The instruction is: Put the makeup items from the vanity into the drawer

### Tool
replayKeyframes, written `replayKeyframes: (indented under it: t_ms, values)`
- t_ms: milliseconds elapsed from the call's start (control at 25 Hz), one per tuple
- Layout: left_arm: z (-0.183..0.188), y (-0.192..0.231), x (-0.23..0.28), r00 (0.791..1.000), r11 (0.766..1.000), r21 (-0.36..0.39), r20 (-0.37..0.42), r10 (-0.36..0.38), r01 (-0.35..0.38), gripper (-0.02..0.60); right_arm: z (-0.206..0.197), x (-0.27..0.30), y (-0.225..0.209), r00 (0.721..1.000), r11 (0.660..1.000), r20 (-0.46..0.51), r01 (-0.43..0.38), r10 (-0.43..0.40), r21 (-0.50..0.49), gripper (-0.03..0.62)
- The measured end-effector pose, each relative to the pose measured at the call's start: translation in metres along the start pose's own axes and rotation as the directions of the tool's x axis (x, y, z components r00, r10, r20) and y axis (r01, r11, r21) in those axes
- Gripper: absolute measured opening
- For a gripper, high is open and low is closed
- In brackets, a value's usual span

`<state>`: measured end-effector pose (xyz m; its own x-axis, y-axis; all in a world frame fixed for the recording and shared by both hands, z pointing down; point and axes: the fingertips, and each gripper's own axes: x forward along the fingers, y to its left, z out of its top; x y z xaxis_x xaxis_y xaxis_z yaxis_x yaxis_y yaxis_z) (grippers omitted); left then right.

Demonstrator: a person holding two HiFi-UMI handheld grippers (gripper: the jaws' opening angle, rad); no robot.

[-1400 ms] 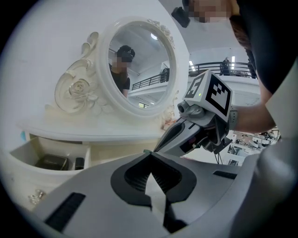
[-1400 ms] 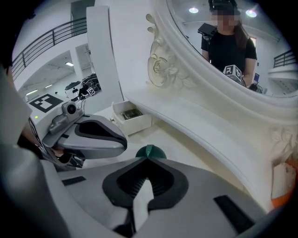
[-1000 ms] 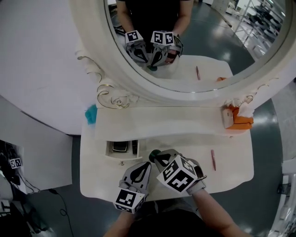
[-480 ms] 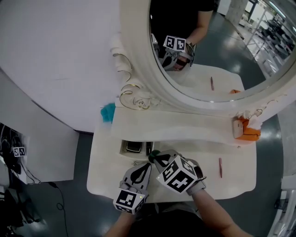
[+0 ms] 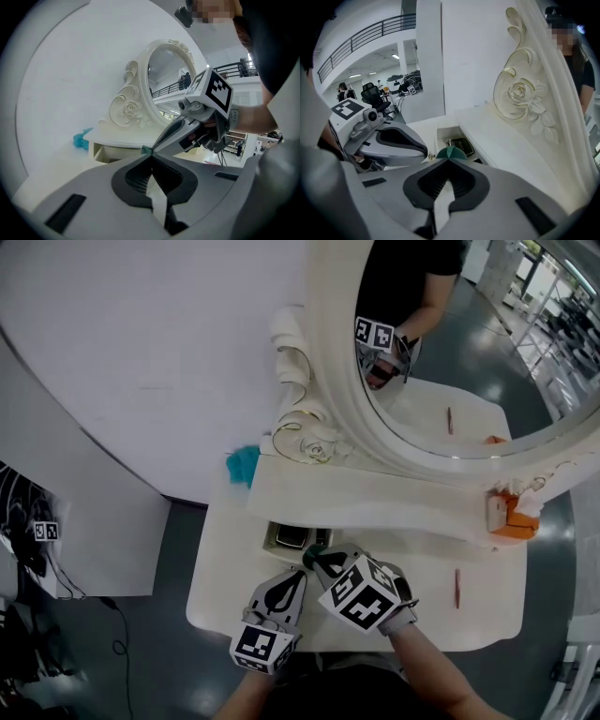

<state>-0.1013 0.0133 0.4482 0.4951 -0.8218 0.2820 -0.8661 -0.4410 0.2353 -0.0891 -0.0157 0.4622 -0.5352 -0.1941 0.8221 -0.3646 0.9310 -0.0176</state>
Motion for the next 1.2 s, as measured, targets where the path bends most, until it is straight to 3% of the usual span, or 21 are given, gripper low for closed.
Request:
replayKeyframes:
  t_ms: [1200]
  values:
    - [0.003,0.055,-0.005,0.999,0.998,-0.035,-0.005,0.053,-0.053,0.014,0.026,0.046,-0.004,0.997,0.999,-0.057,-0.047,0.047,-0.002,0.021]
